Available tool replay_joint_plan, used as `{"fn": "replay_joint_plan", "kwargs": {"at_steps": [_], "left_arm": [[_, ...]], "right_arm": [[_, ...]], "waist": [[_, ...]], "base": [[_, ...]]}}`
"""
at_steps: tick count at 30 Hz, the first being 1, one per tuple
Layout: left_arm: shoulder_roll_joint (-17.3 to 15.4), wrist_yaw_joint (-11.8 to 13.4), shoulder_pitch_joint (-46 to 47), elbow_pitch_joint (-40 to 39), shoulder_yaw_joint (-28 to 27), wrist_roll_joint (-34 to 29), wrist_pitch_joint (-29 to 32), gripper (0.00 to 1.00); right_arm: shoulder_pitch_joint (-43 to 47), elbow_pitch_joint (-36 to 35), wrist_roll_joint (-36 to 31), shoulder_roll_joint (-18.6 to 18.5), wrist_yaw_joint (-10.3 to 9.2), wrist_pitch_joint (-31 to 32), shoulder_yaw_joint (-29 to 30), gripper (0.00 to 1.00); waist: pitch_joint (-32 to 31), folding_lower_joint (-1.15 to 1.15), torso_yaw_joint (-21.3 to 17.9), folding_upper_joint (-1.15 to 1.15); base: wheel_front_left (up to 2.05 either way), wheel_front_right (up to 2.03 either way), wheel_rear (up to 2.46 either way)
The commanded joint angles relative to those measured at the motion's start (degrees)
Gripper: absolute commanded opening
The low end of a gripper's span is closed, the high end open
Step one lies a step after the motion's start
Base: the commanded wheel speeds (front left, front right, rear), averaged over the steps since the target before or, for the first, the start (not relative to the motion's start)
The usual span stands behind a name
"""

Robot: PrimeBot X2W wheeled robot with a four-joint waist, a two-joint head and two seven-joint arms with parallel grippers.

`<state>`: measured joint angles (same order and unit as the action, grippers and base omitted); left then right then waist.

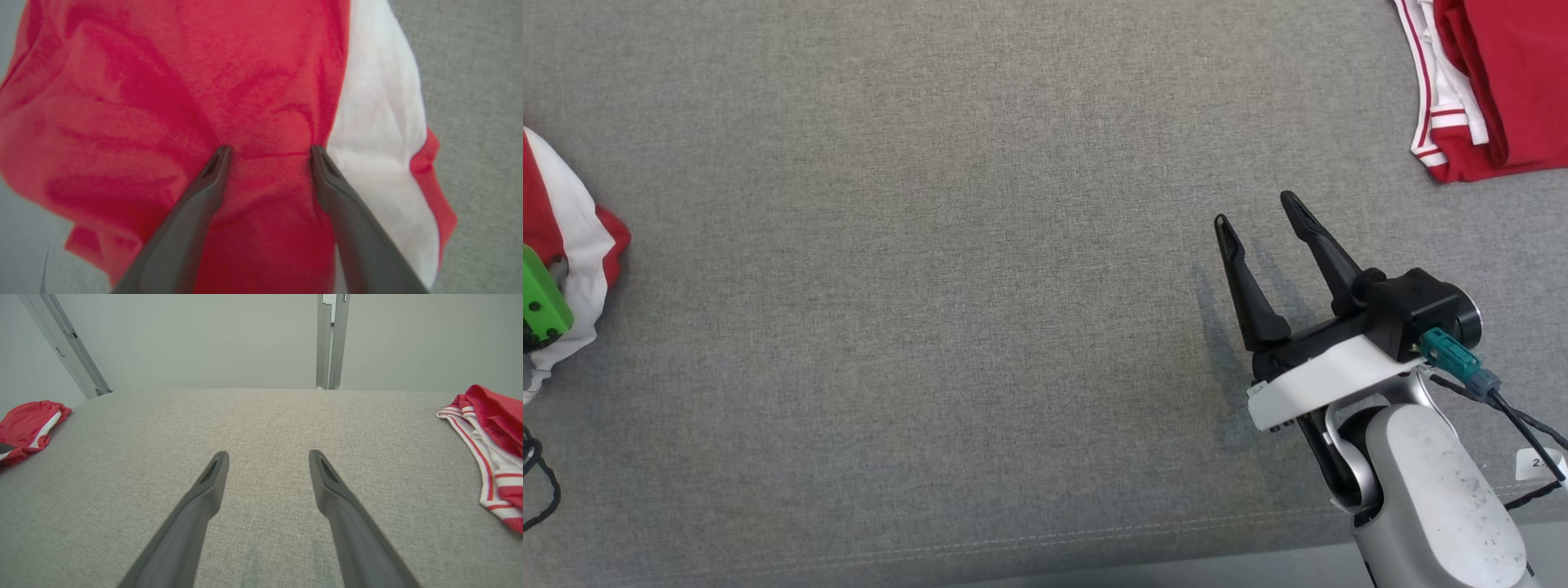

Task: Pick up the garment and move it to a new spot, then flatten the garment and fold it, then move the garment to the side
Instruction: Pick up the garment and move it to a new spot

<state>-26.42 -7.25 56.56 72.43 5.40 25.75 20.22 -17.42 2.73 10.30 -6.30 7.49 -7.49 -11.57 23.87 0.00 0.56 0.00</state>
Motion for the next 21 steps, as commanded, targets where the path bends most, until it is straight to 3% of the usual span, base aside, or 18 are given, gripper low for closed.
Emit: {"fn": "replay_joint_plan", "kwargs": {"at_steps": [1,2,3,4,5,21], "left_arm": [[-0.13,0.16,-0.27,0.7,0.17,0.47,0.96,1.0],[-0.17,0.13,-0.2,0.77,0.34,0.52,1.29,0.91],[-0.35,0.1,-0.12,0.79,0.34,0.66,1.24,0.46],[-0.53,0.07,-0.02,0.83,0.41,0.63,1.25,0.12],[-0.59,0.0,0.08,0.79,0.53,0.79,1.14,0.0],[-2.74,-0.24,-0.51,-7.95,5.55,5.01,-11.68,0.0]], "right_arm": [[-0.17,-0.3,-0.25,-0.27,0.0,0.25,0.01,1.0],[-0.17,-0.37,-0.26,-0.22,0.0,0.27,-0.07,1.0],[-0.21,-0.4,-0.27,-0.2,0.0,0.33,-0.1,1.0],[-0.25,-0.45,-0.23,-0.25,0.0,0.41,-0.07,1.0],[-0.27,-0.49,-0.23,-0.28,0.0,0.47,-0.01,1.0],[-0.68,1.67,0.68,0.75,0.0,-0.95,-0.69,1.0]], "waist": [[-0.06,0.0,-0.06,0.0],[-0.09,0.0,-0.12,0.0],[-0.11,0.0,-0.17,0.0],[-0.1,0.0,-0.2,0.0],[-0.1,0.0,-0.22,0.0],[-2.54,0.0,-0.23,0.0]], "base": [[0.0,0.0,0.0],[0.0,0.0,0.0],[0.0,0.0,0.0],[0.0,0.0,0.0],[0.0,0.0,0.0],[0.0,0.0,0.0]]}}
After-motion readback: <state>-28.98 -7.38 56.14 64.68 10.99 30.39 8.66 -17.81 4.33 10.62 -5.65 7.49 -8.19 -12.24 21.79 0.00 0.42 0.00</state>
